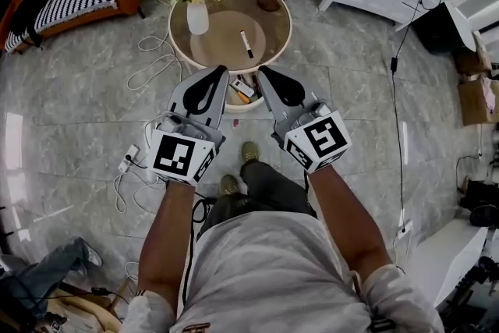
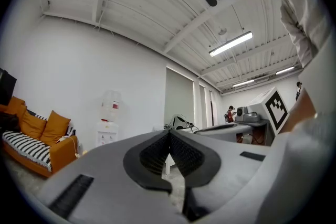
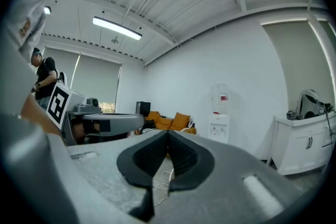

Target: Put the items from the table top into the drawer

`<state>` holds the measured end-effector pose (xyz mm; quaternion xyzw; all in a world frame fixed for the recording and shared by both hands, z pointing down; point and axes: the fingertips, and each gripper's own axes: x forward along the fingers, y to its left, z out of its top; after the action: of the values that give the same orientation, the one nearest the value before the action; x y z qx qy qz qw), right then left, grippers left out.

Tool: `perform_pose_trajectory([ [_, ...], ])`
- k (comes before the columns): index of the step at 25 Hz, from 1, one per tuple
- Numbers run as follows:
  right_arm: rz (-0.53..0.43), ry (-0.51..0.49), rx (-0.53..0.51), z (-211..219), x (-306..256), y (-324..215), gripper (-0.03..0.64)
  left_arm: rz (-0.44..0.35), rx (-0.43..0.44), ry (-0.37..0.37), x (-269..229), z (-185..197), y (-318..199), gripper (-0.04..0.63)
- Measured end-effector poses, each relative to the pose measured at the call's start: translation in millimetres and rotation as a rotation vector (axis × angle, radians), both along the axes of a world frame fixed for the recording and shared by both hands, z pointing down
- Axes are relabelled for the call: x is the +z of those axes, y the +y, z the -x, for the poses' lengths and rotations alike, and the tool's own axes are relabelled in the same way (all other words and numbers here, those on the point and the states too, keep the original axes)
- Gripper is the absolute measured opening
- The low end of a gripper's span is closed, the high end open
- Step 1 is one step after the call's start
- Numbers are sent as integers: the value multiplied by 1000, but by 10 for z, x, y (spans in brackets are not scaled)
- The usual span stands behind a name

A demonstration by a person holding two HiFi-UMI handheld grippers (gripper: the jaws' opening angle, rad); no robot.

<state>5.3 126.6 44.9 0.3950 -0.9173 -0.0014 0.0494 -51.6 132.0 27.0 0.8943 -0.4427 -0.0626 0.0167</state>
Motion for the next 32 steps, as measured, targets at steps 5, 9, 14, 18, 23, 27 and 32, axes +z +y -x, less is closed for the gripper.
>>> perform_pose_trajectory([
  [5,14,33,10,88,184,-330,2,5,6,-25,134,78,-303,0],
  [9,56,42,34,43,437,-653,2,14,8,-49,275,73,-601,0],
  [14,113,68,71,-130,827,-1072,2,37,2,-74,539,-29,-1001,0],
  [18,145,98,83,-284,1075,-1463,2,64,-16,-89,737,-102,-1378,0],
  [23,163,142,75,-396,1395,-1908,2,81,-58,-109,986,-134,-1831,0],
  [27,193,167,68,-429,1693,-2214,2,105,-74,-125,1254,-148,-2157,0],
  [32,242,168,83,-392,2067,-2475,2,161,-71,-137,1694,-115,-2399,0],
])
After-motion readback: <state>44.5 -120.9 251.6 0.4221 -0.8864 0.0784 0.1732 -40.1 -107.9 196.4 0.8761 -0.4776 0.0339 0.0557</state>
